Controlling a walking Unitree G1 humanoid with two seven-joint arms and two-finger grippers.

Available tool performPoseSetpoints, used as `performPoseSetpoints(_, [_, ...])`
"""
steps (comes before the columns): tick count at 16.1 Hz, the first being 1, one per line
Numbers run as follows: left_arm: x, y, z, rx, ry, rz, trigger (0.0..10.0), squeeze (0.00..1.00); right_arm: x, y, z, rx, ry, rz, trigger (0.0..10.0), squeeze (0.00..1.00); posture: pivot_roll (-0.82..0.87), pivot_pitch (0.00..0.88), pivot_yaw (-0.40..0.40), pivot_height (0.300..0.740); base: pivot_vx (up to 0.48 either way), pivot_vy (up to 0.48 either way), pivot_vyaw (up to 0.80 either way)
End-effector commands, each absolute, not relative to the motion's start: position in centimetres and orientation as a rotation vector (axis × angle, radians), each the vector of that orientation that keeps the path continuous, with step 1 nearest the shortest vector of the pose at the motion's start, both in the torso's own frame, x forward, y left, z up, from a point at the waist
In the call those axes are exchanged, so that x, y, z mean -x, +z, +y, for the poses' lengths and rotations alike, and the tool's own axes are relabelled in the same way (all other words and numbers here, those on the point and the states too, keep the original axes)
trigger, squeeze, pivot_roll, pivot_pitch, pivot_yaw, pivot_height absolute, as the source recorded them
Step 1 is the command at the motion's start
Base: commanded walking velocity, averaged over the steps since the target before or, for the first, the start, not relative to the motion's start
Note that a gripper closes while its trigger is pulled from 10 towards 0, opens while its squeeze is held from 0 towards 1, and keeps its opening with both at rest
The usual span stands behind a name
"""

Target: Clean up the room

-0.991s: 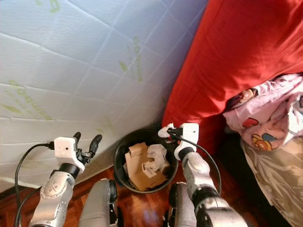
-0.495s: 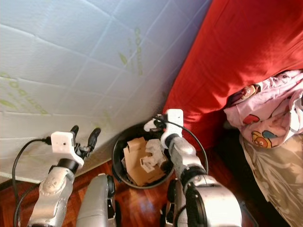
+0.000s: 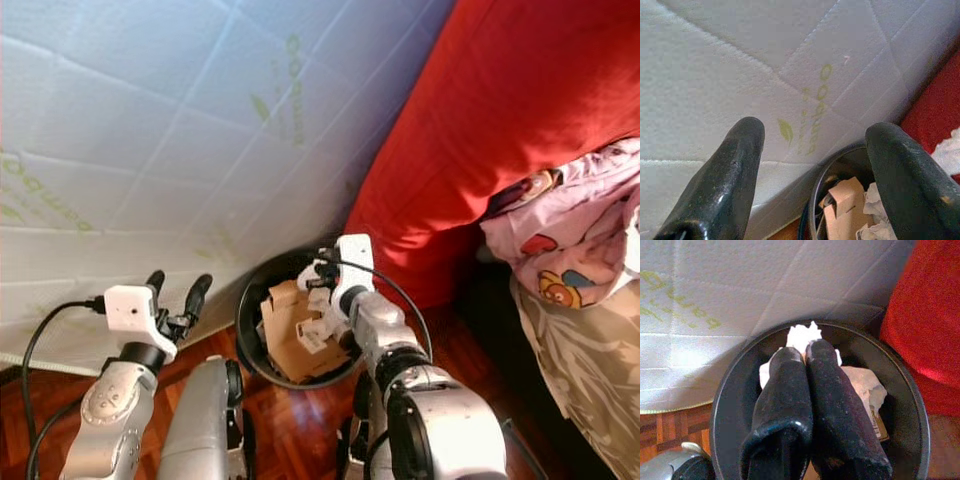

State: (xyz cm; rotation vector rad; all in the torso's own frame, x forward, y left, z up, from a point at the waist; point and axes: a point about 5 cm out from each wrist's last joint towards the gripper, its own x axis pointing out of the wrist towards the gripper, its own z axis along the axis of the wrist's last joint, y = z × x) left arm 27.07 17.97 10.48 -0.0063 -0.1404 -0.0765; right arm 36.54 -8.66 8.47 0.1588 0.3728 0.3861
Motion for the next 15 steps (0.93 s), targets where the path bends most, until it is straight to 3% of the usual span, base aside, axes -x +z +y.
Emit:
performPoseSetpoints(1, [-26.53,9.87,18.04,0.008,-0.069,-0.106,10.0,0.00,-36.05,7.64,-8.46,-0.156,0.384,0.404,10.0,0.00,0.31,0.375,-0.052,0.594,0.000,0.000,0.00])
performPoseSetpoints(3, [-26.42,9.78,18.06,0.010,-0.063,-0.100,10.0,0.00,-36.03,7.59,-8.47,-0.173,0.371,0.404,10.0,0.02,0.31,0.384,-0.052,0.594,0.000,0.000,0.00])
performPoseSetpoints(4, [-26.35,9.78,18.05,0.011,-0.061,-0.096,10.0,0.00,-36.03,7.62,-8.43,-0.182,0.374,0.402,10.0,0.08,0.31,0.386,-0.052,0.594,0.000,0.000,0.00])
performPoseSetpoints(5, [-26.29,9.80,18.00,0.012,-0.060,-0.095,10.0,0.00,-36.00,7.58,-8.42,-0.178,0.377,0.404,10.0,0.21,0.31,0.388,-0.051,0.594,0.000,0.000,0.00])
performPoseSetpoints(6, [-26.26,9.79,17.98,0.011,-0.060,-0.093,10.0,0.00,-35.92,7.49,-8.32,-0.186,0.385,0.406,10.0,0.85,0.31,0.388,-0.051,0.594,0.000,0.000,0.00])
performPoseSetpoints(7, [-26.21,9.82,18.03,0.011,-0.058,-0.091,10.0,0.00,-35.75,7.29,-8.13,-0.175,0.404,0.414,10.0,1.00,0.31,0.388,-0.051,0.594,0.000,0.000,0.00])
performPoseSetpoints(15, [-26.29,9.84,18.01,0.009,-0.059,-0.080,10.0,0.00,-35.28,6.88,-7.52,-0.196,0.474,0.439,10.0,1.00,0.32,0.388,-0.049,0.594,0.000,0.000,0.00])
